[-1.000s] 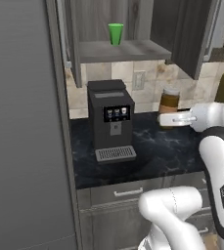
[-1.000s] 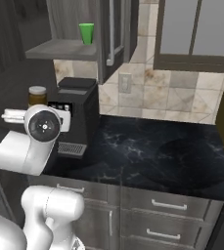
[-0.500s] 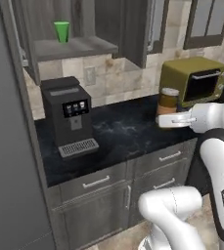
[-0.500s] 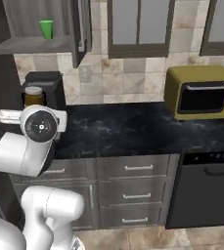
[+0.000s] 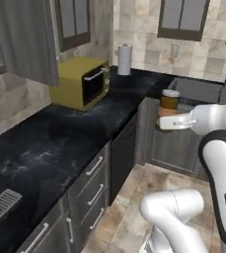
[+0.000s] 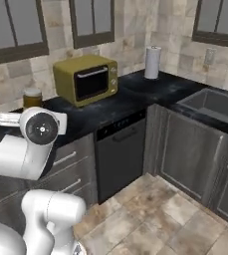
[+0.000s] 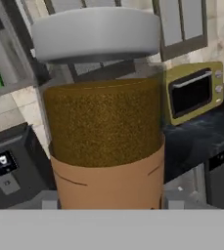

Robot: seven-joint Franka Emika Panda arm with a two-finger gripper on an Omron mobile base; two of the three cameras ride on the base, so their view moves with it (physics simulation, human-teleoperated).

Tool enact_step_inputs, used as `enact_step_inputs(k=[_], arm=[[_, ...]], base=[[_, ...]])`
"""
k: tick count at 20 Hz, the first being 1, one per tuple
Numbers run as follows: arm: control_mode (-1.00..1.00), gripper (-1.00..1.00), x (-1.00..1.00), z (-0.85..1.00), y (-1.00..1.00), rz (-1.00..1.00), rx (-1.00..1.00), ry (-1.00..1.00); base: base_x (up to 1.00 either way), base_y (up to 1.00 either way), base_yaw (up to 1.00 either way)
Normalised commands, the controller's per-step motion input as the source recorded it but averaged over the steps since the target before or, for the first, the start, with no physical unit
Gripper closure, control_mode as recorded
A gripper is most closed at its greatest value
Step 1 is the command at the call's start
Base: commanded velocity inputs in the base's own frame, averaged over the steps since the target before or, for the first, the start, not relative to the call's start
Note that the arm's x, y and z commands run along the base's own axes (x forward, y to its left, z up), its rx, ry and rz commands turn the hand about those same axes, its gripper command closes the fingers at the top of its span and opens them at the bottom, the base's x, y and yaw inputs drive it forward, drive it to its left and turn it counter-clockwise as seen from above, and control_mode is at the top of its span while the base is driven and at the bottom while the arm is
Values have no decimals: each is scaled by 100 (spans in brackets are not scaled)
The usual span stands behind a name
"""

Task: Take the cinnamon bottle from the cabinet and place it on the dining table, next to the plate with the cupcake. Then take the chocolate from the dining counter and place it on the cupcake plate.

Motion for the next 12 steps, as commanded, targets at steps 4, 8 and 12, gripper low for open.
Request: enact_step_inputs(k=[4, 8, 12], arm=[[100, 100, 0, 0, 0, 0, 0, 0], [100, 100, 0, 0, 0, 0, 0, 0], [100, 100, 0, 0, 0, 0, 0, 0]], base=[[0, 0, -100], [0, 0, -100], [0, 0, -100]])
